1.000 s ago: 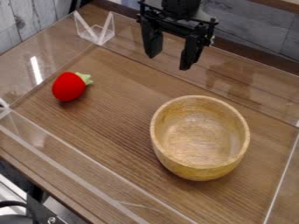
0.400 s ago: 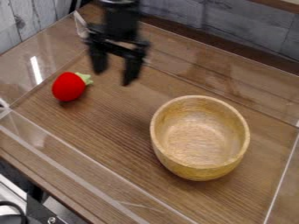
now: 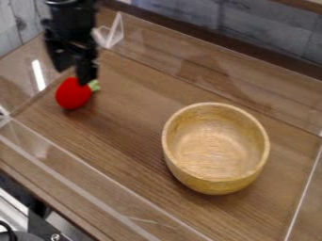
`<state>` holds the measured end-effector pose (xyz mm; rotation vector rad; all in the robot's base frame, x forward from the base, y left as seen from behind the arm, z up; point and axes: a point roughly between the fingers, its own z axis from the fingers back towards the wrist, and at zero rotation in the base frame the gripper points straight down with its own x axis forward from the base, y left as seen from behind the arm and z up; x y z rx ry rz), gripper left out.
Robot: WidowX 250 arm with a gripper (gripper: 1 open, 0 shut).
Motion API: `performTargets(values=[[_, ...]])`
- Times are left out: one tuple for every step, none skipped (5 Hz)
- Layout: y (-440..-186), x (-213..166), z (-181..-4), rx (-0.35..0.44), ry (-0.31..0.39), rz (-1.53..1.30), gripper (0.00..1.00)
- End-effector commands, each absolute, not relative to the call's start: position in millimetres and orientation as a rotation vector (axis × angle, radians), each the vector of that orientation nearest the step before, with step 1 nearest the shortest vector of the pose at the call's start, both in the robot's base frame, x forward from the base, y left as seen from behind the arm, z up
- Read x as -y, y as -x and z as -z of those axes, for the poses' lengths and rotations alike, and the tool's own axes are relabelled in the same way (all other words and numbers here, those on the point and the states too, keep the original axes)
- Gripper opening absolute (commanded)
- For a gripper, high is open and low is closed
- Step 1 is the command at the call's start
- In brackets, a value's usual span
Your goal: Move the red fruit to the right
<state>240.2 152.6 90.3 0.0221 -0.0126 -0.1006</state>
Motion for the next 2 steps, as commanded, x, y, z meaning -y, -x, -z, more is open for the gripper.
performTargets(values=[[-235, -170, -76.3, 0.058, -0.039, 0.079, 1.0], [-233, -172, -56.3, 0.066, -0.031, 0.06, 1.0]])
